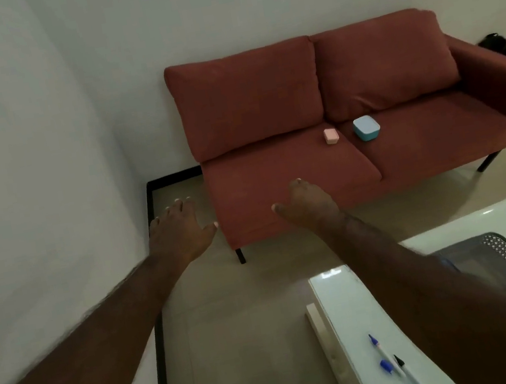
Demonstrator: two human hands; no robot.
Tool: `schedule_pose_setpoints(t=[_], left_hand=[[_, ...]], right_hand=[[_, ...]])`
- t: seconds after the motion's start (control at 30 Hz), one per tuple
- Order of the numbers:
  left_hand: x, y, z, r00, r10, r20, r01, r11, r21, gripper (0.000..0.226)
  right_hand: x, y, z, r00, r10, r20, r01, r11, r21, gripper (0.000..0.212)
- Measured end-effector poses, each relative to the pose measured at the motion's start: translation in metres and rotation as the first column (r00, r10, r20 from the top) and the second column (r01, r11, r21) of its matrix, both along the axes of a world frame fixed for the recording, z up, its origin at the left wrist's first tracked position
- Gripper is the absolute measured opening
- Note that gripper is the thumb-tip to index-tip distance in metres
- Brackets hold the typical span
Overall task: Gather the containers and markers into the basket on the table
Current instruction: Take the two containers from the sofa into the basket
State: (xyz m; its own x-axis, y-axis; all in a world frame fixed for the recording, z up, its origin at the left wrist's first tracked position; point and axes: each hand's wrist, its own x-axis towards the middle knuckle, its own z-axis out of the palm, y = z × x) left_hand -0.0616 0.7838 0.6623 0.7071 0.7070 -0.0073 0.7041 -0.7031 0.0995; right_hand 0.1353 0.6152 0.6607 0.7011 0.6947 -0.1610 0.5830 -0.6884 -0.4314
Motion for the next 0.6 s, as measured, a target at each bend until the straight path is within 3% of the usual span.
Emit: schedule_pose_setpoints(t=[0.33,0.6], left_hand=[[0.134,0.084,0.009,0.998,-0.053,0.023,0.053,0.998,-0.023,0.086],[0.232,0.156,0.004,0.978,-0.208,0.009,0.208,0.978,-0.001,0.084]], right_hand=[[0.104,0.066,0.016,0.996,-0.089,-0.014,0.089,0.996,-0.01,0.076],[0.17,0.111,0.005,0.964,-0.266,-0.004,0.266,0.963,-0.039,0.076]])
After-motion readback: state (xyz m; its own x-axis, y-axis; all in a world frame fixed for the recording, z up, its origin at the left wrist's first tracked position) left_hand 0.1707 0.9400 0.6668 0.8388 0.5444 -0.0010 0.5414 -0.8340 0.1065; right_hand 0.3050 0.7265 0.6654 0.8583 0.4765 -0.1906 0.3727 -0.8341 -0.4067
